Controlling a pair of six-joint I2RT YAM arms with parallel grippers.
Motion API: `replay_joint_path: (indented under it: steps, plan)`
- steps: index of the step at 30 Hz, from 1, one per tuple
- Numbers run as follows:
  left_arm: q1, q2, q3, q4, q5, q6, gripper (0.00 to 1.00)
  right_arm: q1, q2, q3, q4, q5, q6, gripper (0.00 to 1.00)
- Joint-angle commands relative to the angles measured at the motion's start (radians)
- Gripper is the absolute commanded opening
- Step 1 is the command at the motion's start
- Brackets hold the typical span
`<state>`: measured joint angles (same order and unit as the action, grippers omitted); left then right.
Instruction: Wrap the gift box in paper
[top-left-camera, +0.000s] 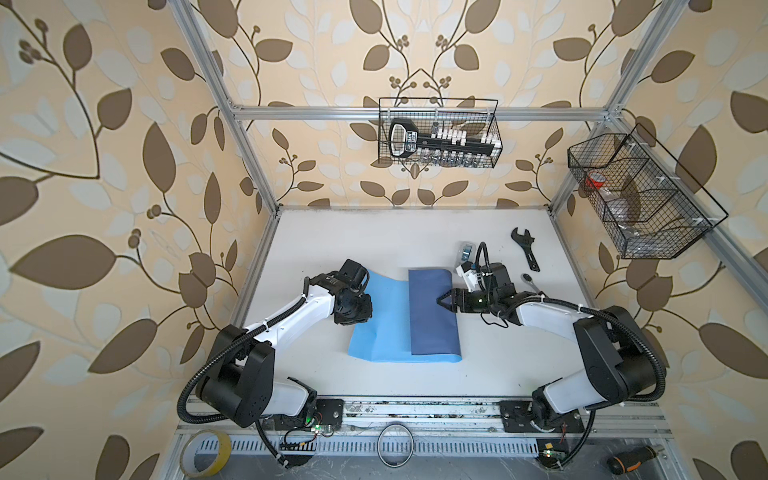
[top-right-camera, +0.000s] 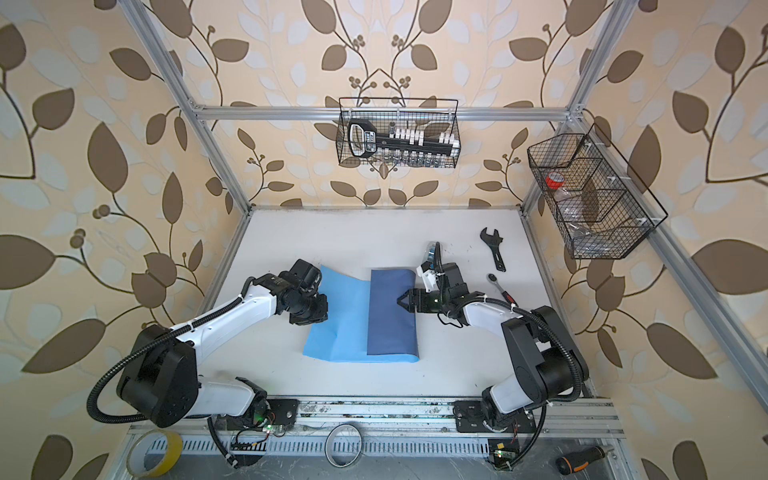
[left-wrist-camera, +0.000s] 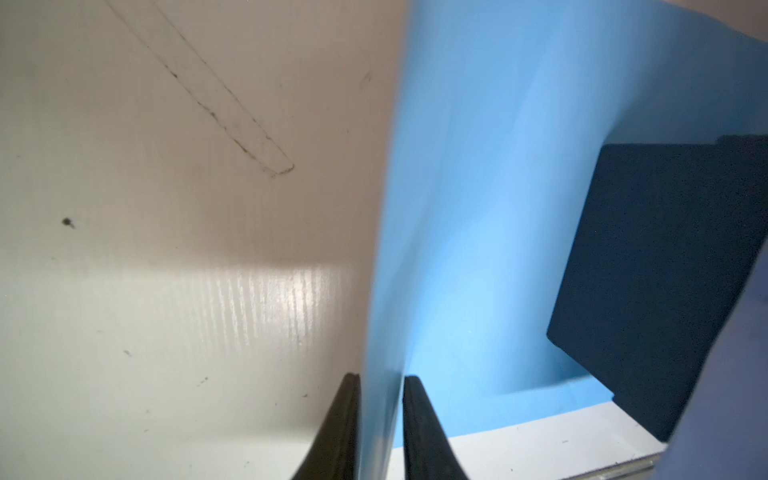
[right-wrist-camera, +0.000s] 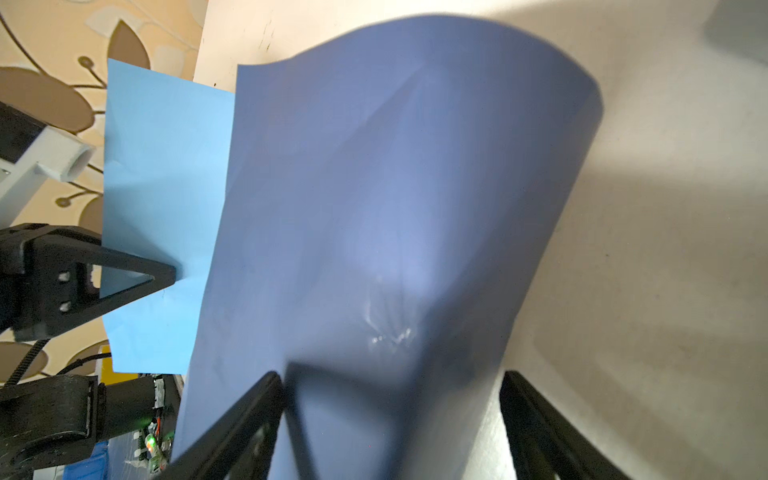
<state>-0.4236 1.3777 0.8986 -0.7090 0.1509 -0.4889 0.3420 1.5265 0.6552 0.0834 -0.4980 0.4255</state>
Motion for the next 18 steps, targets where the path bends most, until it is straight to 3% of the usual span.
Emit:
replay_joint_path:
  steps: [1,6,10,18]
  plan:
    - [0.008,0.010,0.076,-0.089,-0.003,0.052,0.18,0.014,0.041,-0.014,-0.103,0.066,-0.027,0.82]
    - [0.008,0.045,0.115,-0.112,-0.005,0.082,0.13,0.014,0.040,-0.017,-0.103,0.065,-0.028,0.82]
    - [0.004,0.051,0.127,-0.100,0.016,0.077,0.00,0.014,0.042,-0.016,-0.101,0.064,-0.027,0.82]
    - [-0.091,0.022,0.213,-0.100,0.045,-0.056,0.00,0.015,0.043,-0.014,-0.102,0.066,-0.027,0.82]
